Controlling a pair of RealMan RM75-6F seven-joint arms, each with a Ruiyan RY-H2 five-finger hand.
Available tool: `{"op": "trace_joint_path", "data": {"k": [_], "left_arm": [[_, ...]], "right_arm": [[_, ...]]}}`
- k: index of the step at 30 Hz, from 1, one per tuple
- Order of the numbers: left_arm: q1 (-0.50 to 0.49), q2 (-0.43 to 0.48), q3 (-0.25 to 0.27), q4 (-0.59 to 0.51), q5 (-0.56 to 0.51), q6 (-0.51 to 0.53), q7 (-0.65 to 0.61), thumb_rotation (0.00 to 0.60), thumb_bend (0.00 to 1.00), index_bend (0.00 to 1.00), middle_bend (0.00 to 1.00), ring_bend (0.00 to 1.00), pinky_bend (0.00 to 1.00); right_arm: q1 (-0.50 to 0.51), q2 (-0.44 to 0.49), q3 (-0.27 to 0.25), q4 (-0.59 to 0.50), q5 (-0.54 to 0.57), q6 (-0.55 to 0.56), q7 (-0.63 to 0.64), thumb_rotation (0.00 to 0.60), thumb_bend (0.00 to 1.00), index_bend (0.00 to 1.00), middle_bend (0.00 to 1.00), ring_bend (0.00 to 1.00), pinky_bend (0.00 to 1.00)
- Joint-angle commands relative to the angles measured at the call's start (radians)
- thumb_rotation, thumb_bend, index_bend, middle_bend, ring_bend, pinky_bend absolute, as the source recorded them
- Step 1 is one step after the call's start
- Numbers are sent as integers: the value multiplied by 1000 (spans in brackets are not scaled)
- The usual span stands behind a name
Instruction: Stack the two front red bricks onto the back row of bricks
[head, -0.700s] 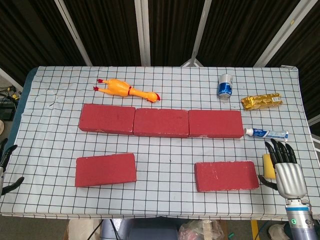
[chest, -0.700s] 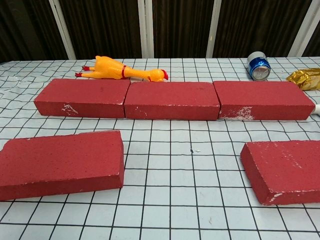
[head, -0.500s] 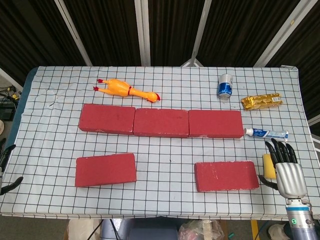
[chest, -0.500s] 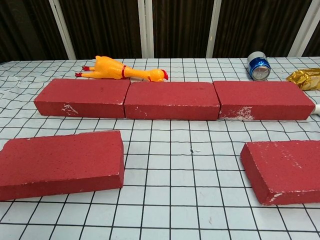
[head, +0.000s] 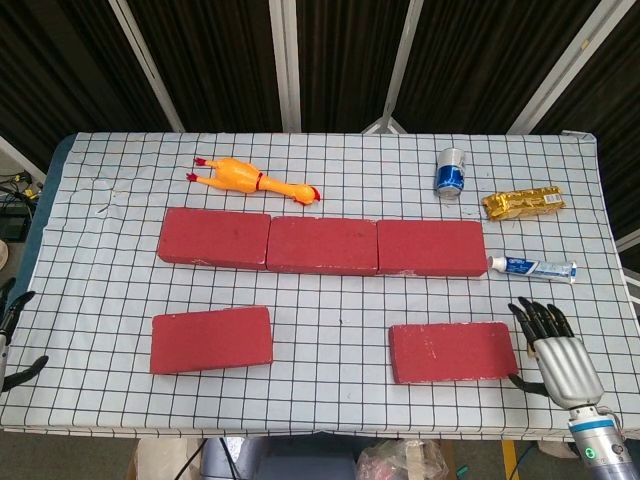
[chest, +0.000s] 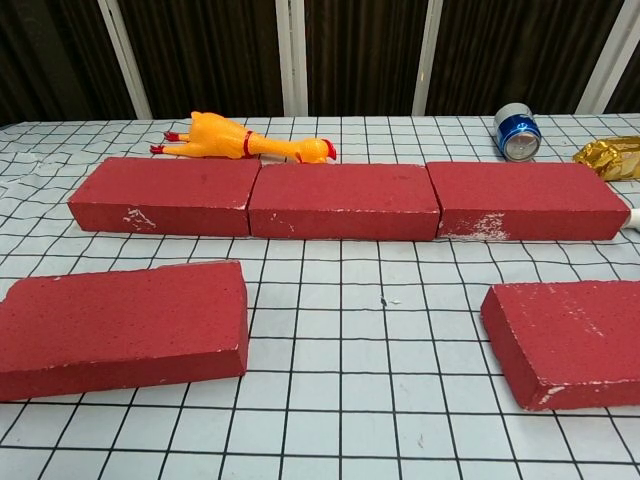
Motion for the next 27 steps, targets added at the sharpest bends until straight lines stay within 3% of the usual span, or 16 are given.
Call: {"op": "trace_joint_path", "data": {"k": [1,16,27], "left_arm": [[2,2,0,0,3,4,-4,600,0,166,4,0,104],[-4,-3,-4,3,-7,-11,6,600,0,166,4,0,104],[-11,-8,-7,7,-19,-27,17,600,0,166,4,0,104]], "right_arm": [[23,29,-17,-35,-18,-38,-15,600,168,0,0,0,0],[102,30,-12,-147,76,-201,-192,600,168,0,0,0,0],[114,-24,13,-199,239,-212,-351,600,167,0,0,0,0]]}}
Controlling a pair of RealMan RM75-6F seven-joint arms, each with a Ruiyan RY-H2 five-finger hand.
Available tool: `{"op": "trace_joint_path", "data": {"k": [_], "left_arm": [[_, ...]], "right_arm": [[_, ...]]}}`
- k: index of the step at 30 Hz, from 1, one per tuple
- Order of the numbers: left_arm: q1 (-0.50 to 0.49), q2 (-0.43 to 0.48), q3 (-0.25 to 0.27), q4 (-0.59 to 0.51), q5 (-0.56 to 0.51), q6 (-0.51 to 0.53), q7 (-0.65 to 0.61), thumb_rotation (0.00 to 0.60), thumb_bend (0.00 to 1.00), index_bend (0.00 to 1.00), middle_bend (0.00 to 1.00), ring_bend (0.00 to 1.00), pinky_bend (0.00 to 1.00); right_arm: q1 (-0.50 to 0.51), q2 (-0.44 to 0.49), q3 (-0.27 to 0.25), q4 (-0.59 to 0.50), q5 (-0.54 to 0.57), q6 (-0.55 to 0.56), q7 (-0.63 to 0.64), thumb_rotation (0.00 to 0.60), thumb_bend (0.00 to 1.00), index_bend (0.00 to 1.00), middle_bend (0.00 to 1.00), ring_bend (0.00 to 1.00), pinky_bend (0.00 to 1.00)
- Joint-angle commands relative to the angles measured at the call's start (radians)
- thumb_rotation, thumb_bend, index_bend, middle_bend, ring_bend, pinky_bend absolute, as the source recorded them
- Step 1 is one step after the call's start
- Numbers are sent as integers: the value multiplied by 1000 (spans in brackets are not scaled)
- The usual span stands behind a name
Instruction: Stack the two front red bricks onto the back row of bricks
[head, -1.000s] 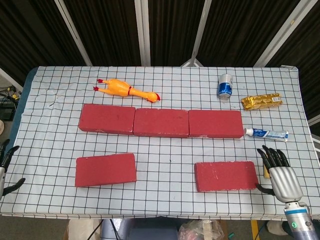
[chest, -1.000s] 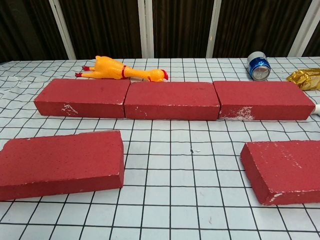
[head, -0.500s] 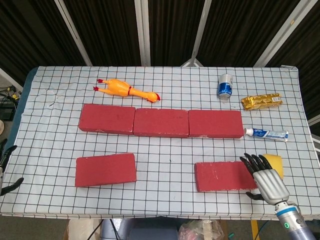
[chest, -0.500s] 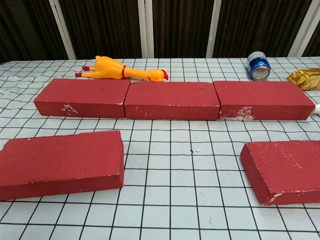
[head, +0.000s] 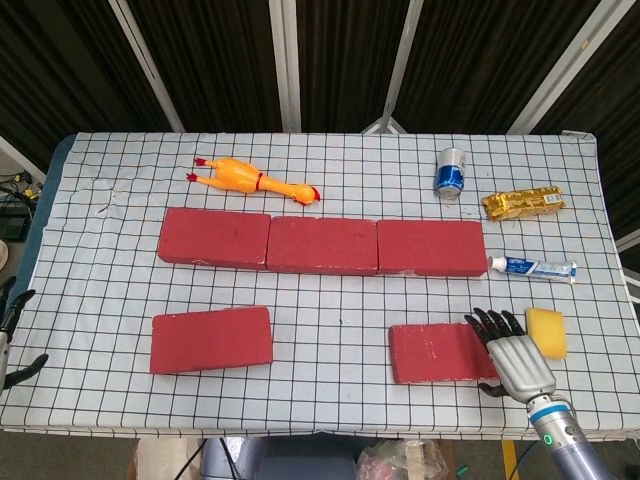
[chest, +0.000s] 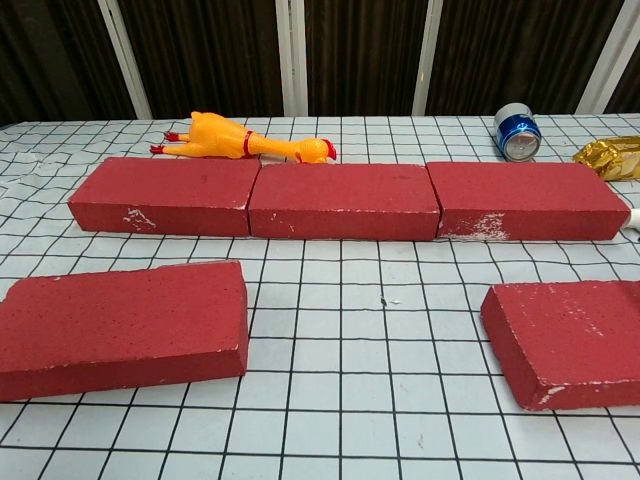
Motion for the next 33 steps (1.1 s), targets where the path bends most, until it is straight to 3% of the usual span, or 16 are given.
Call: {"op": "trace_joint_path", "data": {"k": [1,24,33], "left_arm": [[-1,-1,0,0,-1,-3,2,600,0,166,4,0,104],[-7,-8,-1,1,-7,-11,18,600,0,166,4,0,104],[-8,-11,-4,3,-14,-12,20,600,0,166,3,0,104]], "right_arm": [[4,-20,7,-20,54,-1,-55,600,168,0,0,0,0],[58,-95,-23,-20,132,-47,-172,600,168,0,0,0,0],[84,-132,-10,-26,179,-44,-220,600,169,0,0,0,0]]}}
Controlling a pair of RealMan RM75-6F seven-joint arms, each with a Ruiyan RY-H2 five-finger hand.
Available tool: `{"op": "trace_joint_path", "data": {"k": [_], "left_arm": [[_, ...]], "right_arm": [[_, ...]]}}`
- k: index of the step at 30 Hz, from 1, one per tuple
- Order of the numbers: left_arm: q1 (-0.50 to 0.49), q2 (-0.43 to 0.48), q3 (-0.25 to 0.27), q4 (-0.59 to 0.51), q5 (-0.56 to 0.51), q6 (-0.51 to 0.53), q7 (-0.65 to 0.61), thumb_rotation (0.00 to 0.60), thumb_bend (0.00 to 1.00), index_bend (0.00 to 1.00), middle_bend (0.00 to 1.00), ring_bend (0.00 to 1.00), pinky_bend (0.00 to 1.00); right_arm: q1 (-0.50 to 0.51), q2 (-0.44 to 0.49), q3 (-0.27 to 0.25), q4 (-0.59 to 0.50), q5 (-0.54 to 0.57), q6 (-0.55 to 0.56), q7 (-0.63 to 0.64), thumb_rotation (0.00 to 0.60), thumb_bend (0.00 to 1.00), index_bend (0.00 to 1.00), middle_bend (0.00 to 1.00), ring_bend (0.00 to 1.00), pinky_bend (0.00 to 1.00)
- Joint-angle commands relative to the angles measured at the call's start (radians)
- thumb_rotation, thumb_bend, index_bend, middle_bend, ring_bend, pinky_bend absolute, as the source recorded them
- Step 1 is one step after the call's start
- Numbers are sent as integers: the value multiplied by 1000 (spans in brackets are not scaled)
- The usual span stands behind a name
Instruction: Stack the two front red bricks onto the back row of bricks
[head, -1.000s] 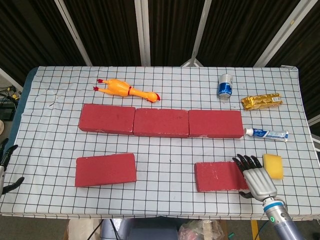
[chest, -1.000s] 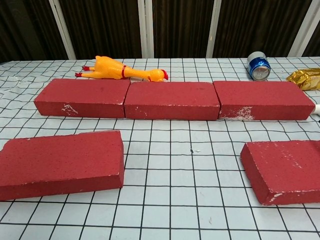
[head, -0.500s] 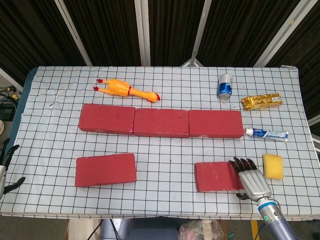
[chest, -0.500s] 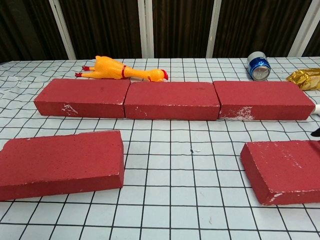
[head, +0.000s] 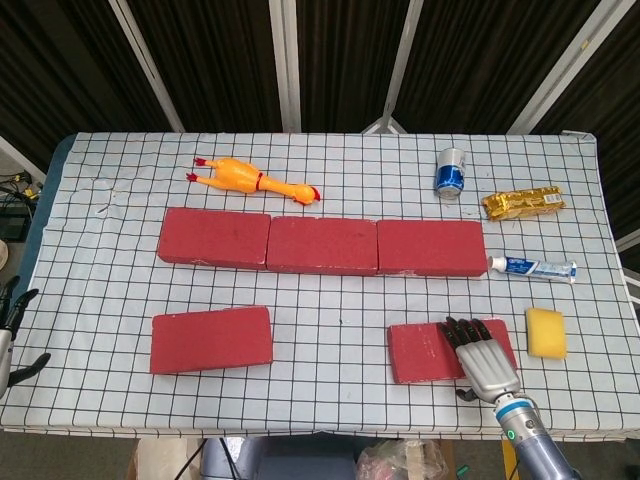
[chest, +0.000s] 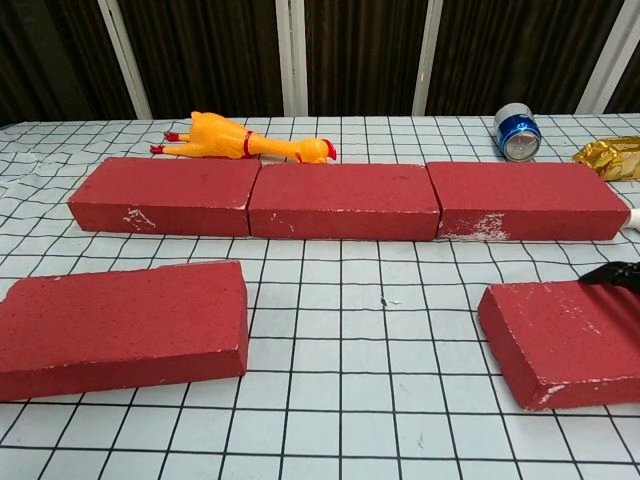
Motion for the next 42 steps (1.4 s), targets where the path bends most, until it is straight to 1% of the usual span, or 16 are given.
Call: {"op": "trace_joint_path", "data": {"k": [1,12,18,26,30,35,37,42], "left_arm": [[0,-1,0,0,-1,0,1,600,0,166,4,0,104],[-2,-1,2,-1,0,-5,0,600,0,166,3,0,104],[-2,-1,3,-2,0,-6,2,600,0,166,3,0,104],[-3,-1,5,-3,1,-7,3,600,0,166,3,0,104],[-3,-1,5,-3,1,-9,3,600,0,166,3,0,104],[-4,-1,4,-3,-3,-11,3,600,0,166,0,0,104],[-4,0,4,-4,-5,-11,3,600,0,166,0,0,104],[-3,1,4,-6,-7,-11,2,600,0,166,0,0,104]], "right_arm": [[9,-7,6,-5,12,3,-12,600,168,0,0,0,0],[30,-9,18,-31,44,25,-38,600,167,0,0,0,0],[48,-13,18,-41,75,19,-63,600,168,0,0,0,0],[86,-18,17,-64,134,12,-141,600,168,0,0,0,0],[97,-37,19,-65,154,44,-191,600,168,0,0,0,0],[112,-48,16,-78,183,50,-221,600,168,0,0,0,0],[120,-55,13,-77,199,58,-246,600,168,8,23,2,0],[132,-68,8,-74,224,66,-271,600,168,68,150,49,0]]}}
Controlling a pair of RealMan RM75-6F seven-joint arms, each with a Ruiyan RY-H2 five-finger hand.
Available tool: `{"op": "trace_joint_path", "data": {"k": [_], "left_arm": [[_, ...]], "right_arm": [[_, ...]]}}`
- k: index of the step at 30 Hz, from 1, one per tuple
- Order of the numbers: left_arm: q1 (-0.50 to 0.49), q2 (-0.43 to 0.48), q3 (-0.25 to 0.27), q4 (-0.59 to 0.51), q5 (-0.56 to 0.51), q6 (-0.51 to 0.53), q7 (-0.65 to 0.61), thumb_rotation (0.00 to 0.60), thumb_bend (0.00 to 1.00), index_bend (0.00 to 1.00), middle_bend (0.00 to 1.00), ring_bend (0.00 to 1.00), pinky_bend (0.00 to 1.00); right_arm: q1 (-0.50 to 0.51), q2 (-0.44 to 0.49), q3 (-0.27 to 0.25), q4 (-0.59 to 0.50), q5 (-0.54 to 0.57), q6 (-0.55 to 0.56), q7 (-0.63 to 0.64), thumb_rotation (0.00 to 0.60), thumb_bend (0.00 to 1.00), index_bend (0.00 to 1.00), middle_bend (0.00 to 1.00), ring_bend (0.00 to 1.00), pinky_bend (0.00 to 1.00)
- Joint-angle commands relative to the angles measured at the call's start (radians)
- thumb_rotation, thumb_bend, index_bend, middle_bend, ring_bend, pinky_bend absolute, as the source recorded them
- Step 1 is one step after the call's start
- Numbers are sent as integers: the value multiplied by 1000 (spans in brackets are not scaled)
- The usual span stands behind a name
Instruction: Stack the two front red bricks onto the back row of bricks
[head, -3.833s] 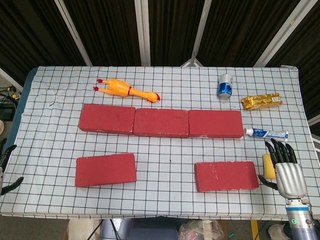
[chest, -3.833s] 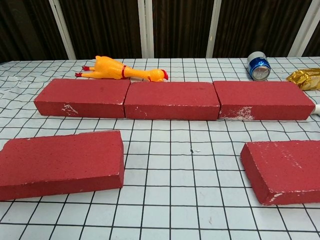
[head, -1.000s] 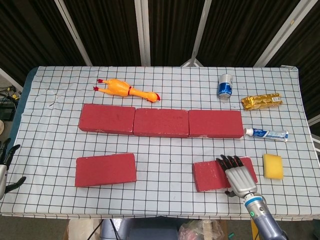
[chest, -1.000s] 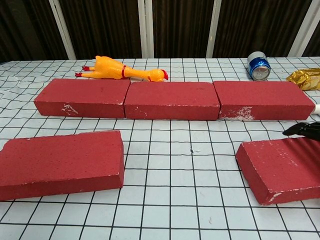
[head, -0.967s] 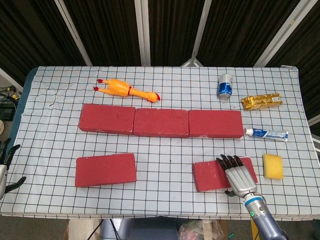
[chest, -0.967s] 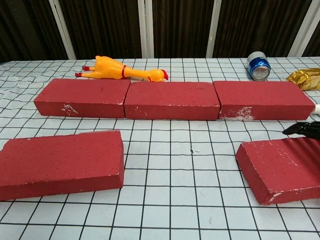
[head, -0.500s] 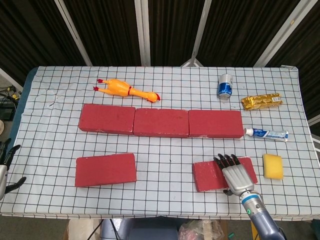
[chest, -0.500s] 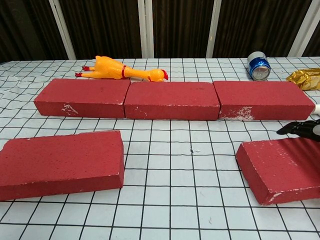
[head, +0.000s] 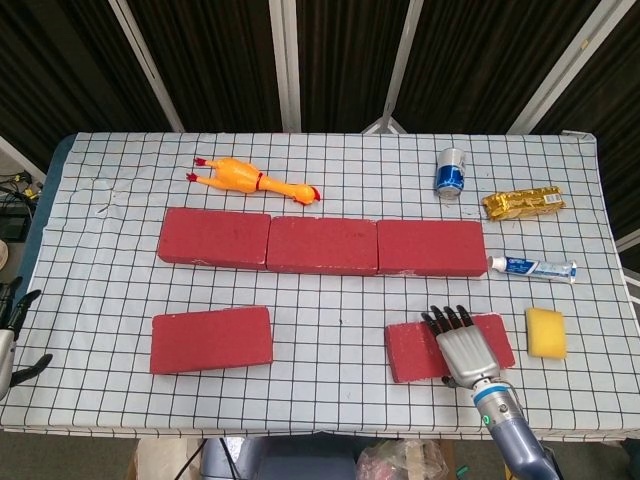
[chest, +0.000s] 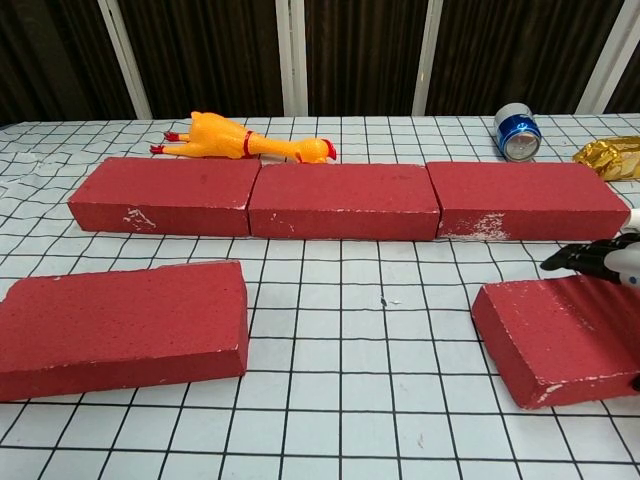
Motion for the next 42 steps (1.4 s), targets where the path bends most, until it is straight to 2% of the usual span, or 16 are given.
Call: {"op": "trace_joint_path", "data": {"k": [1,9,14,17,20,24,31,33,38,42], "left_arm": [[0,1,0,-1,0,0,-2,600,0,166,0,0,104],[0,6,4,-5,3,-3,-12,600,0,166,0,0,104],[-1,6,6,-7,3,-9,-12,600,0,166,0,0,104],[-1,8,7,-9,3,-11,-15,600,0,166,0,0,104],[-1,8,6,-9,1,-9,-15,600,0,166,0,0,104],[-2,7,5,-8,-1,-12,-15,600,0,166,0,0,104],[-5,3,0,-5,-16,-17,-4,600,0,166,0,0,104],[-7,-1,-3,-4,-23,-21,4,600,0,166,0,0,104],[-12,-13,-13,0,-41,-24,30,600,0,166,0,0,104],[-12,-19,-21,6,-56,-21,38,600,0,166,0,0,104]], "right_arm": [[10,-8,-7,4,14,3,-18,600,168,87,169,59,0],[23,-26,-10,15,20,24,-27,600,168,249,226,127,0],[28,-14,1,3,7,43,-11,600,168,297,240,140,0],[37,19,28,-22,7,53,12,600,168,313,241,140,0],[58,73,78,-53,37,60,29,600,168,314,241,140,0],[107,149,154,-86,137,34,39,600,168,313,241,140,0],[267,227,270,-85,417,-26,-47,600,168,314,242,141,0],[347,215,300,-56,537,-39,-101,600,168,314,242,141,0],[517,137,332,44,753,-32,-216,600,169,314,241,141,0],[602,56,348,136,840,-31,-243,600,168,314,241,141,0]]}}
